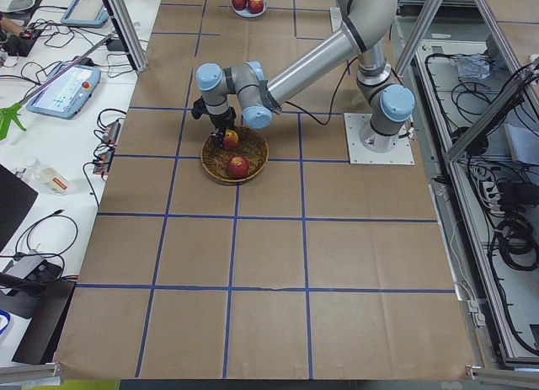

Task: Transfer apple from basket to plate
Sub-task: 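Lower the left gripper over the yellow-red apple in the basket, then close the left gripper on the yellow-red apple and lift it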

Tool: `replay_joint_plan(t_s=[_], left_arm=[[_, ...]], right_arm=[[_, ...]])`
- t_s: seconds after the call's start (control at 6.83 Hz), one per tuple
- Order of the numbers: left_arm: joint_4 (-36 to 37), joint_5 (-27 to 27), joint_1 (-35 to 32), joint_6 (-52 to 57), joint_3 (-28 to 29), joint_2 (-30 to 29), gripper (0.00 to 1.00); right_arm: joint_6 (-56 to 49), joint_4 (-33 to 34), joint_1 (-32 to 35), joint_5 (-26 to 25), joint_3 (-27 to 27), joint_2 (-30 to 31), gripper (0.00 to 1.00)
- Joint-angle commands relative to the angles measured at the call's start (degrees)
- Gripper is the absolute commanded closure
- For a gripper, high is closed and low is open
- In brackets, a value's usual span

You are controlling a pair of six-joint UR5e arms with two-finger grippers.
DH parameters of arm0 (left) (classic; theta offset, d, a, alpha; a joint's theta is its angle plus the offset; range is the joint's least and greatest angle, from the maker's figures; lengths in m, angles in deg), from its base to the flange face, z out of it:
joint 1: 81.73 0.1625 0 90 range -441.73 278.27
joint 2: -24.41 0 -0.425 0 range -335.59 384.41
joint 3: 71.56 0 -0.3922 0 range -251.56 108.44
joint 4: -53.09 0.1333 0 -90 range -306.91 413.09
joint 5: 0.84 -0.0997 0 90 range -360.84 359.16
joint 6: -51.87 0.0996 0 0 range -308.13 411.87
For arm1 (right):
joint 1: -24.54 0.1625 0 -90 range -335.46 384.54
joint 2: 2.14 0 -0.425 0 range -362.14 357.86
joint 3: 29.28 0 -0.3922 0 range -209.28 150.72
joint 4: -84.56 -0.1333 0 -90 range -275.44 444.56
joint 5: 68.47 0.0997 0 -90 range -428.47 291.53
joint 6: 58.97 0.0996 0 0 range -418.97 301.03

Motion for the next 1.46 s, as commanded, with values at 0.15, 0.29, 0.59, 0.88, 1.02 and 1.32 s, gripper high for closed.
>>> replay_joint_plan(t_s=[0.15,0.29,0.59,0.88,1.02,1.32], left_arm=[[2.1,0.1,0.0,0.3,-0.3,-1.8,0.21],[2.2,0.1,-0.1,0.3,-0.3,-1.9,0.28],[2.1,0.2,-0.2,0.3,0.3,-1.1,0.45],[0.9,-0.2,-1.2,-1.8,1.3,3.9,0.45],[-3.0,-0.2,-2.3,-4.7,1.4,7.5,0.45],[-4.5,-0.6,-11.7,-18.3,1.4,10.2,0.45]], right_arm=[[0.0,0.0,0.0,-0.1,0.0,0.0,0.00],[0.0,0.0,0.0,0.0,0.0,0.0,0.00],[0.0,0.0,0.0,-0.1,0.0,0.0,0.00],[0.0,0.0,0.0,0.0,0.0,0.0,0.00],[0.0,0.0,0.0,-0.1,0.0,0.0,0.00],[0.0,0.0,0.0,0.0,0.0,0.0,0.00]])
